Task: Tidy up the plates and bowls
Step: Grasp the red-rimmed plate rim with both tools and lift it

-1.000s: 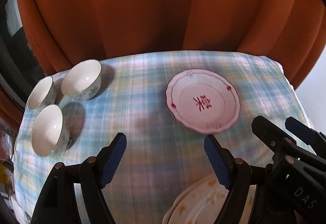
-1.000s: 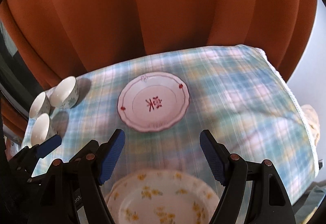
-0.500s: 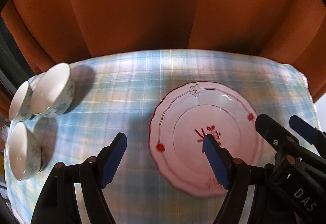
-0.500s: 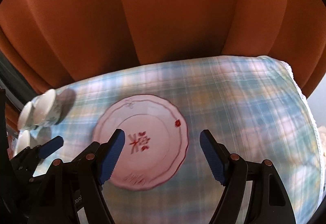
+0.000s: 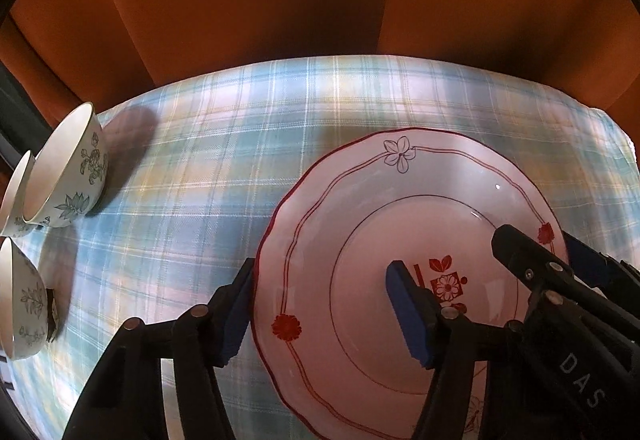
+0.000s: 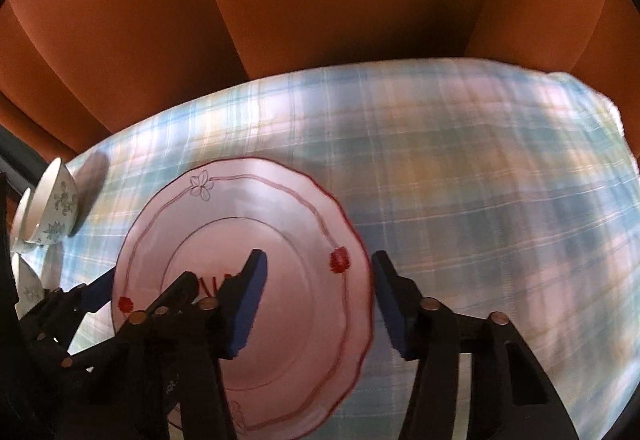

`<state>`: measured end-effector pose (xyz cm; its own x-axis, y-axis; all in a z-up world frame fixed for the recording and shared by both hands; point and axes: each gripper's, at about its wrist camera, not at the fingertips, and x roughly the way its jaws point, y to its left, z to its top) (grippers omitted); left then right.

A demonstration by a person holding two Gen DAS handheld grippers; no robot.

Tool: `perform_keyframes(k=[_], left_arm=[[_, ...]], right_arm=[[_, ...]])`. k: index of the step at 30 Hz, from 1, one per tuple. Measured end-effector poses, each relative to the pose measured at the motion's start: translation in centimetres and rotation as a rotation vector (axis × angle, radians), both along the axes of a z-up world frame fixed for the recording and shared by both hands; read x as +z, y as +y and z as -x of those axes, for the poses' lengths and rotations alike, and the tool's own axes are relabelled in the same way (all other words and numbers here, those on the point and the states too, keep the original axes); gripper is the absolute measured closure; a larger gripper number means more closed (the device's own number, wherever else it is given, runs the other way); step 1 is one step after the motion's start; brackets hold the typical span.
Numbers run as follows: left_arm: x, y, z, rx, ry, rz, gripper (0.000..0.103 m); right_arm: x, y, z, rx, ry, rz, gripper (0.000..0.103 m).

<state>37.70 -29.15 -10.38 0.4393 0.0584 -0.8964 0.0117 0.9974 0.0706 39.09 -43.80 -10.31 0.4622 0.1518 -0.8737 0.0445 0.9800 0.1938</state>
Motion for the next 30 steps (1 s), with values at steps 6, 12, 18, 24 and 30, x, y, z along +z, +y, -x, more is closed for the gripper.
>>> perform_keyframes(k=[6,12,18,24,30], left_arm=[[0.2,1.0,1.3,0.015,0.028,0.028,0.04],[0.3,2.8,4.1,0.03,0.069,0.037,0.04],[0.5,4.8,6.6,0.045,0.086,0.064,0.042],[0.9,5.7,7.1,0.054,0.083,0.113,0.043],[0.7,5.3,6.5,0.03,0.067,0.083,0.045]], right_arm=[[0.4,0.5,0.9,-0.011,0.007,-0.005,0.048],[0.8,2.1,3.4,0.015,0.03,-0.003,0.048],[1.0,3.8,5.9,0.045,0.052,-0.016,0.048],[1.9,4.5,7.1,0.054,0.044,-0.018,0.048],[1.0,4.0,6.6,0.041,0.052,0.0,0.059]])
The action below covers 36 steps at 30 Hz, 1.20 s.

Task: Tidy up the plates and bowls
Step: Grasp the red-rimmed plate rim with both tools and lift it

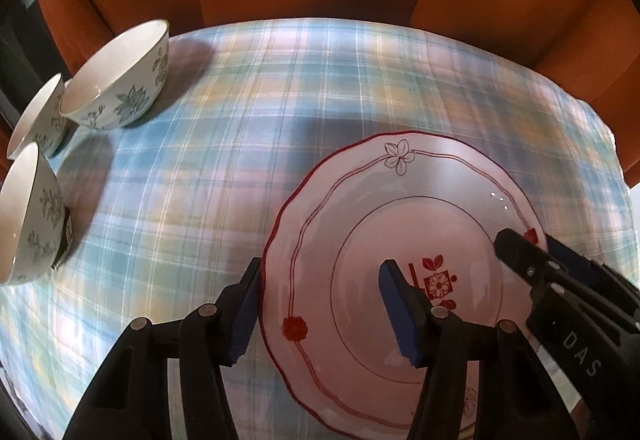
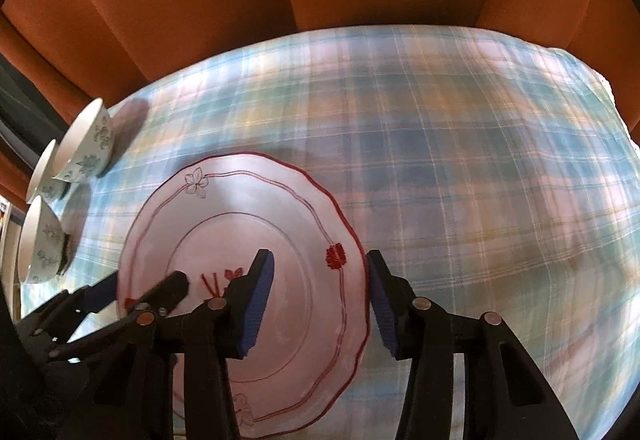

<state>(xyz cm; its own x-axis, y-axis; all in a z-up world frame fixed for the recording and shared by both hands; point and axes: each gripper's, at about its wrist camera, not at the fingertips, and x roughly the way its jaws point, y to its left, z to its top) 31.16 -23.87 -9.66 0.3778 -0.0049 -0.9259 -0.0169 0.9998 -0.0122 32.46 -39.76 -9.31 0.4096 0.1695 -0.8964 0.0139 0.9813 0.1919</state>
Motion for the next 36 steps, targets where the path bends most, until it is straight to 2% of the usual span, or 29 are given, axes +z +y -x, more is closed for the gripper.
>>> perform_keyframes(k=[4,9,13,15,24,29,36], left_arm=[[-0.4,-0.4,-0.2,-0.015,-0.005,-0.036,0.041],[-0.1,-0.4,-0.6,-0.001,-0.01,-0.046,0.042],[0.1,-0.1,-1.6,-0.006,0.021,-0.029,0.042],[0.6,0.0,-1.5,-0.008,0.008,-0.024,0.042],[6.1,1.0,0.0,-0.021,-0.085,-0.007,0.042],[8.6,1.6,2.2,-0.057,-0.114,-0.005,0.042],[10.6,2.2,6.0,-0.136,-0.14,0.0,0.042]], right_arm=[[-0.5,0.4,-0.6,0.02,0.003,0.034,0.06],[-0.9,1.1,-0.8,0.027,0.003,0.093,0.06],[-0.9,1.1,-1.2,0.021,0.007,0.096,0.06],[-0.5,1.0,-1.3,0.019,-0.004,0.101,0.06],[4.2,1.6,0.0,0.004,-0.085,0.112,0.06],[7.7,2.6,2.4,-0.015,-0.117,0.136,0.06],[10.3,3.6,7.3,-0.087,-0.124,0.149,0.06]])
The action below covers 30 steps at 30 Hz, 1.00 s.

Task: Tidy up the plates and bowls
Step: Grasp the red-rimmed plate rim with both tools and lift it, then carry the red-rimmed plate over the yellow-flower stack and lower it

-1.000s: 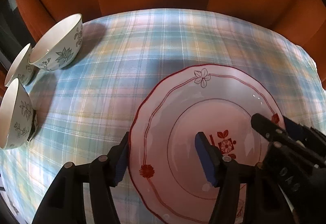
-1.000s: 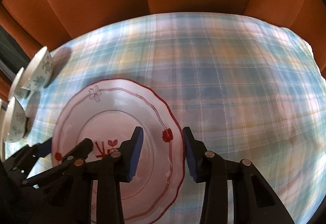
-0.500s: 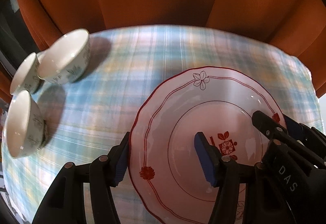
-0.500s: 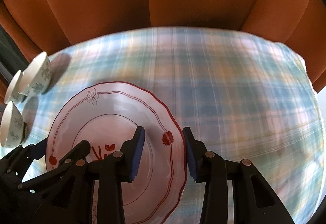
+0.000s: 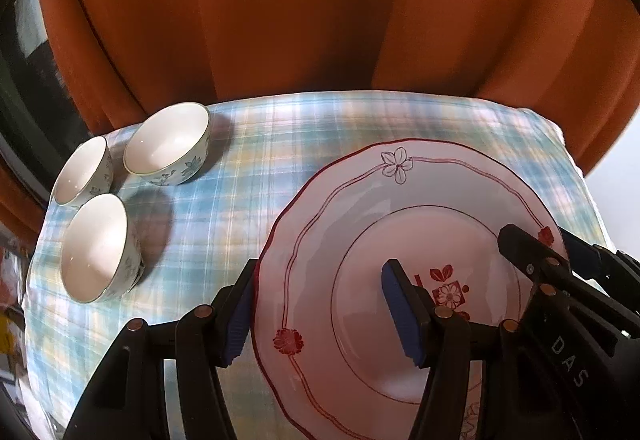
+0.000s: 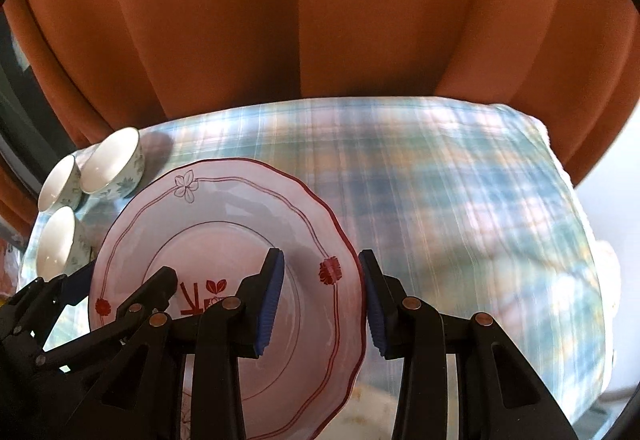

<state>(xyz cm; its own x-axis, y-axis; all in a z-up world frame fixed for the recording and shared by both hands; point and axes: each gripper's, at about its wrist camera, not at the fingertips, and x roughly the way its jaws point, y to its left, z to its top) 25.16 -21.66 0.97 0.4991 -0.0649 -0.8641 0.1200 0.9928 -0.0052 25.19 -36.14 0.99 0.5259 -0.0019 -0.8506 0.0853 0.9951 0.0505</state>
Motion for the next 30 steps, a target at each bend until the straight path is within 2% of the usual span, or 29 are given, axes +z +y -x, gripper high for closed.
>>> perform_keyframes(k=[7,14,21,30], left_arm=[[0.3,0.0,4.4,-0.088,0.001,0.034,0.042],[-1.6,-0.7,8.2,-0.147,0.062,0.028,0.042],[-3.4,-2.2,11.0,-0.172,0.098,-0.006,0.042],[-5.5,-4.2,13.1,-0.115,0.133,-0.033,0.041]], right_arm=[[1.3,0.6,5.7,-0.089,-0.009,0.038,0.06],[-0.3,0.2,10.8,-0.162,0.041,0.039,0.06],[-2.5,-0.6,14.2,-0.16,0.094,0.041,0.06],[-4.9,-2.7,15.6,-0.1,0.152,0.026,0.06]])
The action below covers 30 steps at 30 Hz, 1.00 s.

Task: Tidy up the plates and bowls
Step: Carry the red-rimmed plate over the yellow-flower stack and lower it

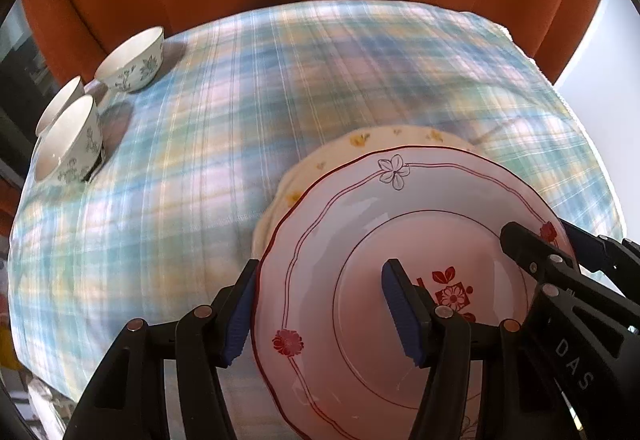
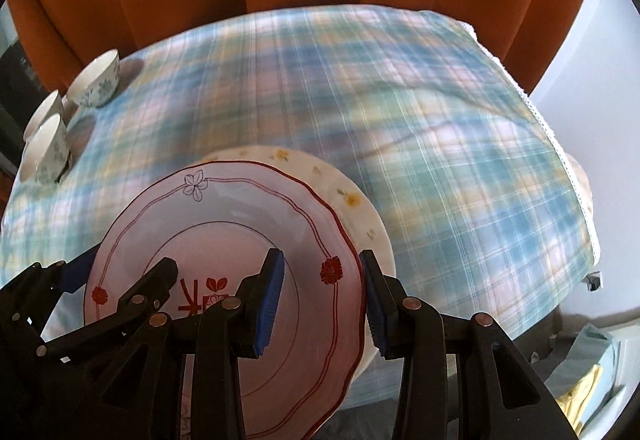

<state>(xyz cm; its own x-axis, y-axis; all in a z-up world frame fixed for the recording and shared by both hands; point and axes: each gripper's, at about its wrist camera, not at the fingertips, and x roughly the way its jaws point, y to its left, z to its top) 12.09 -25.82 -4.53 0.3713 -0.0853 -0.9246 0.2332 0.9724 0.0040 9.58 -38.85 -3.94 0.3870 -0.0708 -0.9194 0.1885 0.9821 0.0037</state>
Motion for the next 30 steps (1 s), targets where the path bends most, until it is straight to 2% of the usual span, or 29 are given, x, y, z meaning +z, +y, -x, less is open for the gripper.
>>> perform_keyframes(k=[13,18,26,30], left_arm=[[-1.2,-2.1,0.8,0.11,-0.042,-0.085,0.042],[-1.5,-3.0,1.0,0.127,-0.058,-0.139,0.041],[-1.8,-3.7,1.1,0.163,-0.077,-0.169,0.041],[-2.0,-4.3,1.1,0.167,-0.08,-0.184,0.042]], right_arm=[[-2.4,-2.2,-0.7,0.116,0.026,-0.05,0.06],[-2.4,-2.2,-1.1,0.158,0.005,-0.05,0.062],[-2.4,-2.6,-1.3,0.191,-0.013,-0.047,0.062],[-2.4,-3.3,-1.1,0.19,-0.016,-0.055,0.071]])
